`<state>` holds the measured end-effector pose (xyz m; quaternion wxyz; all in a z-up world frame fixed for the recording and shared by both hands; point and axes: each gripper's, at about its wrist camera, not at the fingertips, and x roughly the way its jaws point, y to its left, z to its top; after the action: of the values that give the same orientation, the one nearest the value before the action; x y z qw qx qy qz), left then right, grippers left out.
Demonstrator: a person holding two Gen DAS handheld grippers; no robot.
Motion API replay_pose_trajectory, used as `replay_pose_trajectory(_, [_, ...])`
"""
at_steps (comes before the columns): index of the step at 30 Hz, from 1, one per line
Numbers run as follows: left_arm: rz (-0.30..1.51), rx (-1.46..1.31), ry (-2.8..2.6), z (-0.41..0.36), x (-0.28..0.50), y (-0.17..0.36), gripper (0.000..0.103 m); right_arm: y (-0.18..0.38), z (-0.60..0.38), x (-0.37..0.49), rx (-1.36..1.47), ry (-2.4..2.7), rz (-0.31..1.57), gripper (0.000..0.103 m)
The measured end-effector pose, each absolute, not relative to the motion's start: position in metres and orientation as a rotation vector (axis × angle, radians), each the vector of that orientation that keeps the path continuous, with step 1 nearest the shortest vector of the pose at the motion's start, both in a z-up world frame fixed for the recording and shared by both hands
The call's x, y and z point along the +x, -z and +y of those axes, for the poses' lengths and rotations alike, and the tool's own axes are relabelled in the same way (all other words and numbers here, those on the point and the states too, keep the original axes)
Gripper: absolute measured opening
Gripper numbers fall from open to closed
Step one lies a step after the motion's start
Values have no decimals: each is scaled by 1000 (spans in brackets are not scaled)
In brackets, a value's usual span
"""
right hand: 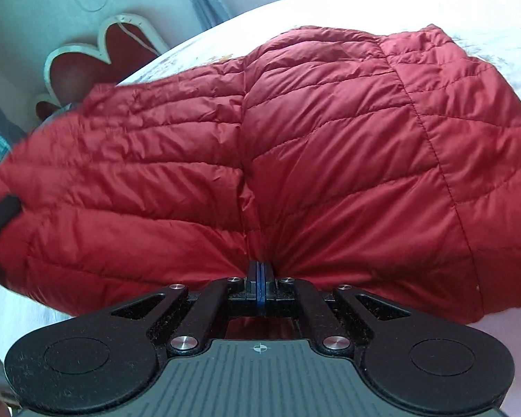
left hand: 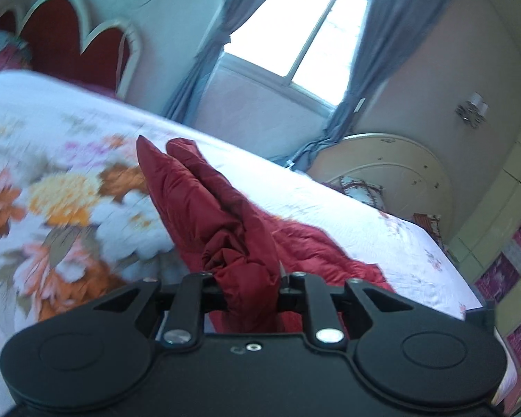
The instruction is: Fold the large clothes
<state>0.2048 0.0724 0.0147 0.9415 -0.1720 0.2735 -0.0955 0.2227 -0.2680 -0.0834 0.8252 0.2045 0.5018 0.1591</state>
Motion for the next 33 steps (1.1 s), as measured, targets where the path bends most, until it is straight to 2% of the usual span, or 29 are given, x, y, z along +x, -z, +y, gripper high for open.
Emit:
replay_pose_trajectory(8, [501, -270, 232, -2, 204, -41, 18, 91, -291, 229, 493, -457, 1091, 0])
replay_pose_trajectory(12, [502, -214, 252, -45, 209, -44, 18, 78, -328, 223, 603, -468, 980, 0])
replay_pose_trajectory(19, [564, -157, 317, -111, 222, -24, 18, 64, -425, 216, 673, -353, 884, 0])
replay_pose_trajectory(23, [686, -113, 383, -146, 238, 4, 19, 65, -467, 213, 690, -285, 869, 0])
replay_pose_trajectory(24, [733, -105, 417, -155, 243, 14, 24, 65, -476, 212, 692, -265, 863, 0])
replay_pose_trajectory(25, [797, -91, 458, -165, 249, 26, 39, 66, -484, 212, 694, -248, 860, 0])
replay_pose_trajectory(27, [917, -76, 519, -182, 256, 46, 54, 68, -498, 216, 701, -204, 856, 0])
replay_pose_trajectory(28, [916, -76, 537, -186, 253, 46, 61, 68, -503, 217, 706, -179, 863, 0])
replay_pose_trajectory(29, [902, -81, 568, -188, 248, 41, 65, 68, -508, 218, 704, -163, 869, 10])
replay_pose_trajectory(30, [887, -94, 590, -186, 244, 33, 65, 67, -513, 219, 699, -151, 858, 31])
replay_pose_trajectory(31, [867, -115, 607, -182, 239, 24, 65, 62, -519, 216, 702, -144, 814, 79])
replay_pose_trajectory(32, [843, -149, 630, -174, 236, 14, 65, 57, -522, 214, 710, -163, 757, 85])
replay_pose_trajectory(33, [811, -194, 645, -162, 234, 4, 64, 53, -523, 219, 717, -197, 747, 85])
